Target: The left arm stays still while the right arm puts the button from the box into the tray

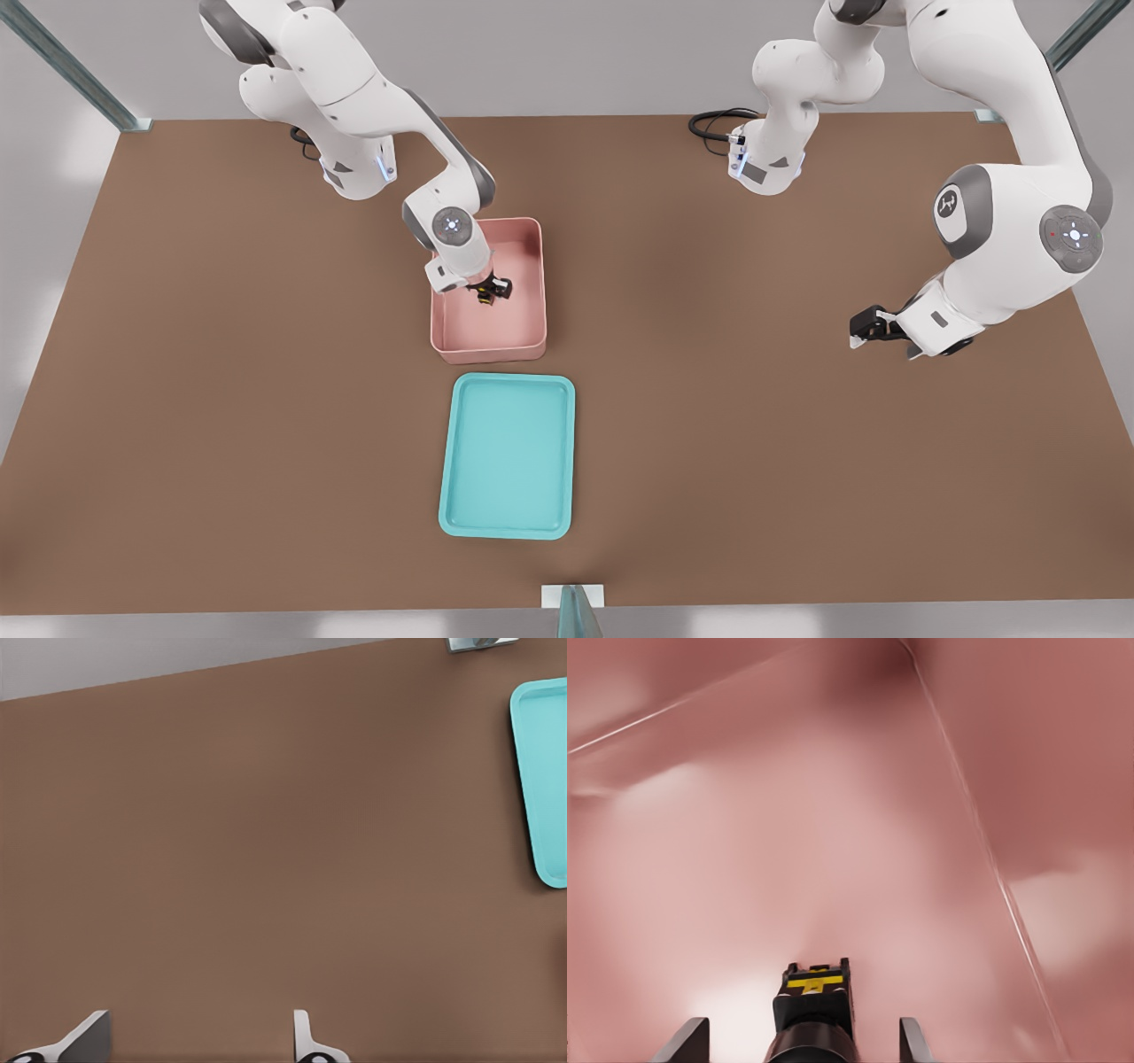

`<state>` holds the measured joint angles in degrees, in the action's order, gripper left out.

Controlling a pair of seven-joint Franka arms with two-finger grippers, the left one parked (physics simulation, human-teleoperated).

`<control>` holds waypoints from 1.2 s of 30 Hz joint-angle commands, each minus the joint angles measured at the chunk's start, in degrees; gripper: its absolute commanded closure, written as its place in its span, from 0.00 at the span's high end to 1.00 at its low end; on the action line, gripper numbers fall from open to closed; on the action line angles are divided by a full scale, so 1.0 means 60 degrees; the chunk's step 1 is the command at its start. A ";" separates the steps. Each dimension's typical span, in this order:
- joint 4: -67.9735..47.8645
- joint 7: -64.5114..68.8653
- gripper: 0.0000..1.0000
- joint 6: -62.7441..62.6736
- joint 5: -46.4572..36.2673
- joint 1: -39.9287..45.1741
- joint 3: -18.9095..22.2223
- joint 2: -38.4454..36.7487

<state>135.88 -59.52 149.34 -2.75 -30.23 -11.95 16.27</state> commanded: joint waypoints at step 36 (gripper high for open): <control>-0.7221 -0.1036 0.43 -0.5291 -0.0040 0.1830 0.0219 0.1550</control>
<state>94.36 -64.35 123.25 -3.41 -19.85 -10.68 24.24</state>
